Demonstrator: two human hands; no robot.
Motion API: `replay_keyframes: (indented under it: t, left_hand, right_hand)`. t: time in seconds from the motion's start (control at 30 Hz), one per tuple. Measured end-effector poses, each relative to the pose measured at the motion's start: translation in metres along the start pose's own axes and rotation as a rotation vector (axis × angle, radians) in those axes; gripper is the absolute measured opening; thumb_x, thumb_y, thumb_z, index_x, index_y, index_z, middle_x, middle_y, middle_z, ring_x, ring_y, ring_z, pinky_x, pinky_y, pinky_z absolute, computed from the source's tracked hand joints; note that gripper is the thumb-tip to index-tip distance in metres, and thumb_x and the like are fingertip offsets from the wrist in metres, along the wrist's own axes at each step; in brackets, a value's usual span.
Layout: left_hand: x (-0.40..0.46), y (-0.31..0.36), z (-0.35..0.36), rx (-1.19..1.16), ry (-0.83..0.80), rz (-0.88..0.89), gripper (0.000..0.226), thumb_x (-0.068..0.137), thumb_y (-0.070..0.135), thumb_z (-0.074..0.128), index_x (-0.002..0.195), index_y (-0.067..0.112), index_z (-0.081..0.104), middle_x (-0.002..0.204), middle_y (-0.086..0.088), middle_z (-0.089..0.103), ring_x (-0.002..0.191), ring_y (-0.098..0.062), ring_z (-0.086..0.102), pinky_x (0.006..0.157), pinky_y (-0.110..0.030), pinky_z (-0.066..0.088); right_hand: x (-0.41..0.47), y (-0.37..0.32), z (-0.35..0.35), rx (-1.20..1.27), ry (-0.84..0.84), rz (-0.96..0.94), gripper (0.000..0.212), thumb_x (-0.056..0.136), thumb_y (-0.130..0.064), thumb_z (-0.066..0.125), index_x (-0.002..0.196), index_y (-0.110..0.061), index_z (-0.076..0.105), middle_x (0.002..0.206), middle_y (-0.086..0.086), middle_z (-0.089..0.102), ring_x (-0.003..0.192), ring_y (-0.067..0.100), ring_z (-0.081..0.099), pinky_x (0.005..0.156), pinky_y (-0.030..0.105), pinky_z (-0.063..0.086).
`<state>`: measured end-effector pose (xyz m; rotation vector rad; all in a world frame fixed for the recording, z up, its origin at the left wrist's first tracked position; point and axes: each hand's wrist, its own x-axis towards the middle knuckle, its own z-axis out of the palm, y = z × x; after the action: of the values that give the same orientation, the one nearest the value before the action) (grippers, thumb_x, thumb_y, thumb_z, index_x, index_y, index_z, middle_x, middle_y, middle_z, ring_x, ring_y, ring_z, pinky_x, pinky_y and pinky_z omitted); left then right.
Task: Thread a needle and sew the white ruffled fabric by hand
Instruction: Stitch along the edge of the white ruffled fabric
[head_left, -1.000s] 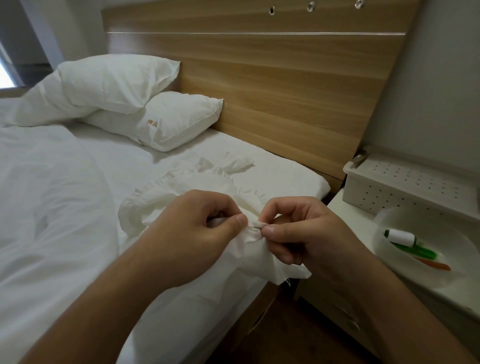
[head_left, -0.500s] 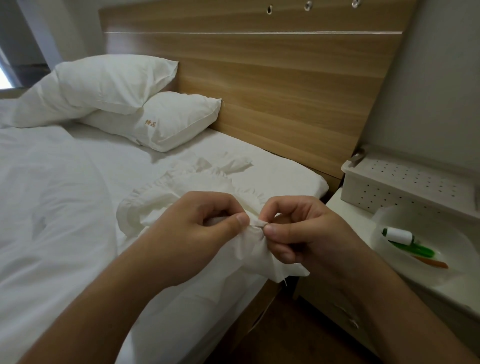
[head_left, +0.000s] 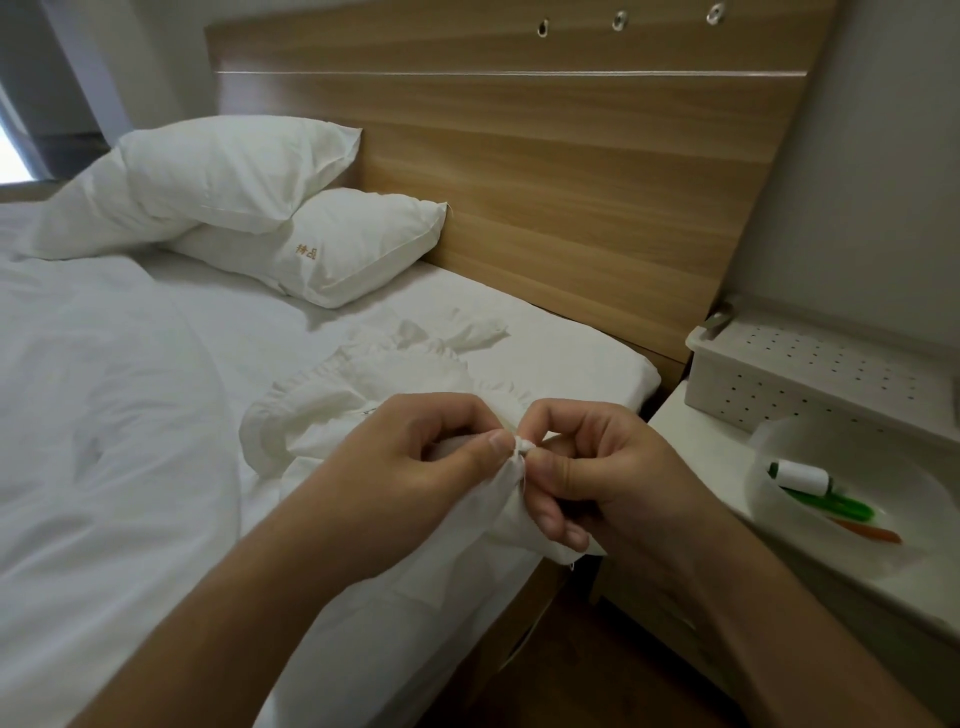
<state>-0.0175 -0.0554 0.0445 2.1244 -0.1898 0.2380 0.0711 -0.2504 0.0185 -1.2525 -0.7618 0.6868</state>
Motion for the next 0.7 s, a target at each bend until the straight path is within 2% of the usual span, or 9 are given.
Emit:
replay_keyframes:
  t: [0.1,0.2,0.23,0.27,0.37,0.5,0.6,0.7]
  left_hand:
    - [0.0,0.001,0.001,-0.034,0.001,0.005,0.022,0.097,0.041,0.061,0.082,0.031,0.074,0.069,0.006,0.064,0.068,-0.009,0.058,0.066,-0.033,0.047]
    - [-0.001,0.004,0.003,-0.029,-0.013,0.026,0.025,0.098,0.042,0.06,0.083,0.028,0.074,0.072,-0.004,0.066,0.071,-0.029,0.062,0.068,-0.053,0.051]
    - [-0.001,0.005,0.004,-0.026,-0.012,0.033,0.026,0.098,0.042,0.059,0.084,0.027,0.074,0.074,-0.007,0.067,0.073,-0.033,0.063,0.069,-0.056,0.051]
    - [-0.001,0.005,0.005,-0.023,-0.006,0.037,0.026,0.098,0.043,0.059,0.085,0.027,0.074,0.074,-0.007,0.066,0.074,-0.033,0.062,0.069,-0.056,0.051]
    - [0.0,0.005,0.006,-0.013,0.019,0.03,0.026,0.099,0.043,0.057,0.083,0.03,0.074,0.072,0.003,0.064,0.068,-0.017,0.059,0.063,-0.038,0.049]
    - [0.0,0.004,0.005,-0.036,0.062,0.012,0.028,0.103,0.042,0.058,0.084,0.028,0.074,0.077,0.002,0.068,0.072,-0.012,0.062,0.066,-0.031,0.051]
    - [-0.001,0.006,0.002,-0.066,0.084,0.004,0.028,0.106,0.036,0.062,0.082,0.026,0.073,0.077,0.001,0.068,0.072,-0.008,0.06,0.065,-0.02,0.048]
    - [-0.001,0.008,0.002,-0.08,0.081,-0.016,0.025,0.104,0.029,0.062,0.082,0.024,0.073,0.077,0.0,0.068,0.072,-0.008,0.061,0.065,-0.019,0.048]
  right_hand:
    - [-0.001,-0.002,-0.001,-0.026,-0.016,-0.005,0.011,0.097,-0.008,0.061,0.108,-0.006,0.058,0.063,0.017,0.063,0.042,0.018,0.053,0.044,0.028,0.033]
    - [-0.003,-0.005,-0.001,-0.039,-0.032,-0.008,0.021,0.099,-0.011,0.063,0.117,-0.007,0.054,0.069,0.019,0.067,0.044,0.021,0.055,0.045,0.03,0.034]
    - [-0.004,-0.006,-0.002,-0.037,-0.026,-0.009,0.024,0.098,-0.013,0.063,0.118,-0.006,0.053,0.071,0.02,0.069,0.044,0.022,0.055,0.045,0.029,0.034]
    - [-0.004,-0.007,-0.003,-0.035,-0.016,-0.01,0.026,0.097,-0.016,0.064,0.119,-0.006,0.053,0.074,0.02,0.07,0.045,0.022,0.055,0.045,0.028,0.035]
    - [-0.004,-0.009,-0.005,-0.027,0.032,-0.022,0.027,0.099,-0.022,0.06,0.117,-0.002,0.055,0.082,0.024,0.071,0.049,0.024,0.055,0.047,0.029,0.036]
    - [-0.004,-0.01,-0.008,-0.054,0.125,-0.027,0.018,0.093,-0.011,0.062,0.106,0.002,0.061,0.082,0.021,0.068,0.054,0.024,0.055,0.048,0.03,0.039]
    - [-0.006,-0.011,-0.008,-0.158,0.186,-0.045,0.003,0.096,0.003,0.063,0.099,0.004,0.064,0.08,0.017,0.068,0.059,0.025,0.058,0.05,0.03,0.046]
    - [-0.005,-0.011,-0.007,-0.293,0.265,-0.055,0.007,0.095,0.007,0.063,0.093,0.003,0.068,0.074,0.01,0.068,0.061,0.021,0.062,0.053,0.03,0.052]
